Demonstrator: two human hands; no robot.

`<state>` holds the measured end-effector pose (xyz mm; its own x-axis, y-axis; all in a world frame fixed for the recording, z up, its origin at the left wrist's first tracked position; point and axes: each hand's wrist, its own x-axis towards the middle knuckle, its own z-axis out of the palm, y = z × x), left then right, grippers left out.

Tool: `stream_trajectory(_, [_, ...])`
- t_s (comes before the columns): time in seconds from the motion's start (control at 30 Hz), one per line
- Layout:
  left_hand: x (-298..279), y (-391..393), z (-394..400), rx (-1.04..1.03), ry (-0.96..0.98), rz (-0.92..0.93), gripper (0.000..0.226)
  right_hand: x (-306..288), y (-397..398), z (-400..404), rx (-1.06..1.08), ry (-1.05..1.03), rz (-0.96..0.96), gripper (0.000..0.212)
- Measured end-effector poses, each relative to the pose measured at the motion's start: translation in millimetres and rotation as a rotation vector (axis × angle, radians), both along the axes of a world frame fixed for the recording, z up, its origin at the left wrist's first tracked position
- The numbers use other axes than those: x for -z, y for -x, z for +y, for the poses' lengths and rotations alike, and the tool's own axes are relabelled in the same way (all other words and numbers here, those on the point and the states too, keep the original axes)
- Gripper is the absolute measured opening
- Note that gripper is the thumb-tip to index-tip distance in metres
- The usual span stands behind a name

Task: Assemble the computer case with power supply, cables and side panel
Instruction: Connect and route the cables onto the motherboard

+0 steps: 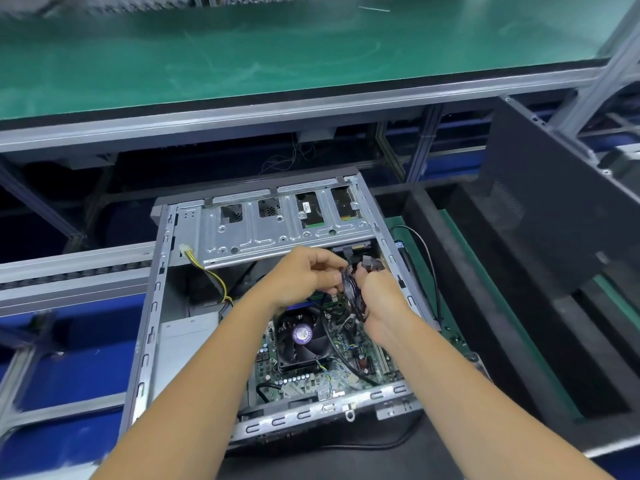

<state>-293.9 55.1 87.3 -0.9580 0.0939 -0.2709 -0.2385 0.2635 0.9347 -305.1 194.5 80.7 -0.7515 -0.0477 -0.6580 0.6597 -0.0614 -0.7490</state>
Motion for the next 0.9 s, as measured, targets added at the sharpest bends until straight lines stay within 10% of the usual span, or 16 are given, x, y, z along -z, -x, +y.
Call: stream_trajectory(0.9, [-3, 3, -10, 0.069, 0.035, 0.057, 0.019, -8, -3, -7, 0.042, -0.065, 0.093, 0.022])
